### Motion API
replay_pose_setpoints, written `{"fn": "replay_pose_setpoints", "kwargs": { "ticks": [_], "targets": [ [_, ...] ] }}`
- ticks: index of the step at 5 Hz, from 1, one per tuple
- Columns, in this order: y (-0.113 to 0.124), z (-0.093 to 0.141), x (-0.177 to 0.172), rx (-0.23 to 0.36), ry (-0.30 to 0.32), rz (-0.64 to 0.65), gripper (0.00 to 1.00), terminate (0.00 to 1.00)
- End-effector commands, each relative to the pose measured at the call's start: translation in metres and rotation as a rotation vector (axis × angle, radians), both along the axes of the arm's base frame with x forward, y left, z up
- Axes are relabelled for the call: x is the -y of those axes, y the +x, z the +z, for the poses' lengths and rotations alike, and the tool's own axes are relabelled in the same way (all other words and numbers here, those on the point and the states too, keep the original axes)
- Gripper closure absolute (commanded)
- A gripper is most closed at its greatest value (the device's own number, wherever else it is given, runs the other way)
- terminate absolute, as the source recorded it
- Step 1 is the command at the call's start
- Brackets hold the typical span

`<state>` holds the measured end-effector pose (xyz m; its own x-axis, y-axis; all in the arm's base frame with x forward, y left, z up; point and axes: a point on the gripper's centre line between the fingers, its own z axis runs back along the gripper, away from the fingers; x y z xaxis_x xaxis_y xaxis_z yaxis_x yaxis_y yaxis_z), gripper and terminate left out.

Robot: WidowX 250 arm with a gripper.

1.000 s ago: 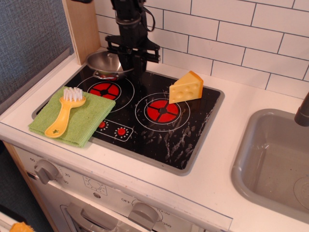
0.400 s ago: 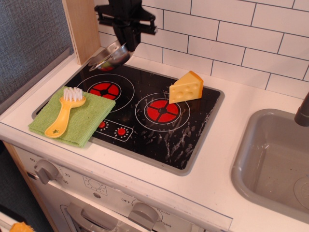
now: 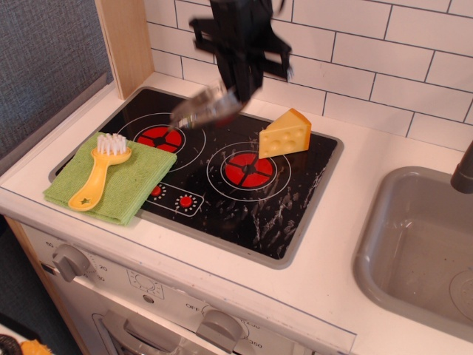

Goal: Place the pan on the right edge of the stove

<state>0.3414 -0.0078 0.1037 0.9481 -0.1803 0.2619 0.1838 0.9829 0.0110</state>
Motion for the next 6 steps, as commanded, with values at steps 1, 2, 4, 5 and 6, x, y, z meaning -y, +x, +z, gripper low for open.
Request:
{"fn": "replay_pose_setpoints", "kwargs": {
  "ticks": [1,2,4,5,6],
  "targets": [
    [-0.038,0.011,0.047,0.073,0.085,-0.142,1.0,0.0],
    [-0.045,-0.006,0.056,0.005,0.084,-0.166,1.0,0.0],
    [-0.061,-0.045,0.049,-0.114,0.093,-0.175,1.0,0.0],
    [-0.062,-0.05,0.048,-0.127,0.1,-0.185,1.0,0.0],
    [-0.062,-0.043,0.051,-0.102,0.116,-0.237,0.0,0.0]
  ]
}}
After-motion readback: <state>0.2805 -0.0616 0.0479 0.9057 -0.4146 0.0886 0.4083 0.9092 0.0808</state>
